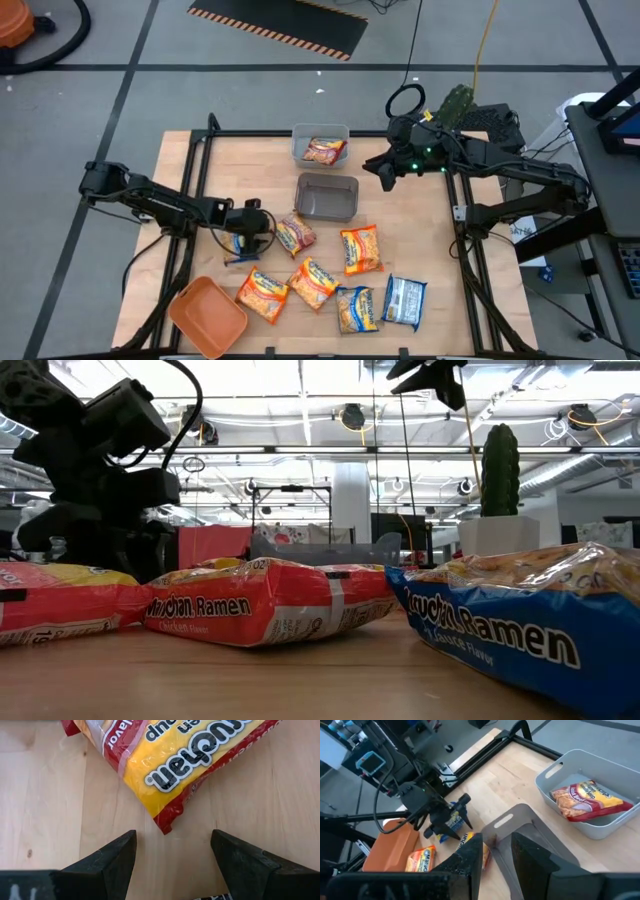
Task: Sort Maruchan noodles
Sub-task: Put the red noodle pack into the gray bin
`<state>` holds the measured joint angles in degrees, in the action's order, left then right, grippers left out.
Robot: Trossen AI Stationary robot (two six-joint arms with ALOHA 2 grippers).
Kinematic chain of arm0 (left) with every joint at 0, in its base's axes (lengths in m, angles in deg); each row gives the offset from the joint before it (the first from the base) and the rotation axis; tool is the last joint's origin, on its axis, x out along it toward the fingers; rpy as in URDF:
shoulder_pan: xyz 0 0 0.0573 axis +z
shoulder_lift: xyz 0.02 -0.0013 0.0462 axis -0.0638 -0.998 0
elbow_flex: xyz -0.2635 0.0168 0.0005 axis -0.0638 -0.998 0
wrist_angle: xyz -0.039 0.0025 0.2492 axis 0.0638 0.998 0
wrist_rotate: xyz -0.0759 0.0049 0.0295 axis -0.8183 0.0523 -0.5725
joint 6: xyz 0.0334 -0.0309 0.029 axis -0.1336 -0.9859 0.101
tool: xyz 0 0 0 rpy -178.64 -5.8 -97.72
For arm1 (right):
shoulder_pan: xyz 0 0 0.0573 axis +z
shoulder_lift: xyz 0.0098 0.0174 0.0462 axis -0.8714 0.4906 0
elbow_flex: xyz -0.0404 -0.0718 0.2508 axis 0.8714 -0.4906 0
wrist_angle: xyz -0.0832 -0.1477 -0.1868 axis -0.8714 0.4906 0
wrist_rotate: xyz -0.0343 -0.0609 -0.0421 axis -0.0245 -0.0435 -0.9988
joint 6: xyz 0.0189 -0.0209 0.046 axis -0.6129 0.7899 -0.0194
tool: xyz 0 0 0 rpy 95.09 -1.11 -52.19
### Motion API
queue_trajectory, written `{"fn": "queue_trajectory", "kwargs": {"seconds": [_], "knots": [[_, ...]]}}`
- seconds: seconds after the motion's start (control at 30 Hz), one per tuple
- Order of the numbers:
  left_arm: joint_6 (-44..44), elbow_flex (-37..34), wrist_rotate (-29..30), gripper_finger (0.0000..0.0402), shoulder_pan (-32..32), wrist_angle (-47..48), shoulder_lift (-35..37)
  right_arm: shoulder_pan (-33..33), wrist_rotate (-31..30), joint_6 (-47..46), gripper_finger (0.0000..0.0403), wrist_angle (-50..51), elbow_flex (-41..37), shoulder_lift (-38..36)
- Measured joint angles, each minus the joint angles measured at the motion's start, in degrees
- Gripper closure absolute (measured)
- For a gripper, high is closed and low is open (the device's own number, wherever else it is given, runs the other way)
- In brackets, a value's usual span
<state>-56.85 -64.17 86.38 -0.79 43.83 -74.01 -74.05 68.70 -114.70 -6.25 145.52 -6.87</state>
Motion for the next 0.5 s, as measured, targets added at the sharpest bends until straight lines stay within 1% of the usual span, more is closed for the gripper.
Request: {"fn": "queue_trajectory", "kwargs": {"seconds": [0.13,0.3,0.4,0.5], "knots": [[1.0,0.0,-0.4,0.0146,0.8,-0.7,0.0,0.0,0.0,-1.1,0.0305,0.0,0.0,0.0],[3.3,-0.1,-0.8,0.0185,2.2,-2.8,-0.3,0.0,-0.4,-1.2,0.0305,0.0,0.0,0.0],[5.1,-0.1,-1.5,0.0206,2.8,-3.5,-1.2,0.0,-2.9,-0.1,0.0305,0.0,0.0,0.2],[4.7,-0.1,-1.7,0.0221,2.9,-4.7,-1.9,0.0,-3.2,-0.1,0.0305,-0.2,0.0,0.2]]}}
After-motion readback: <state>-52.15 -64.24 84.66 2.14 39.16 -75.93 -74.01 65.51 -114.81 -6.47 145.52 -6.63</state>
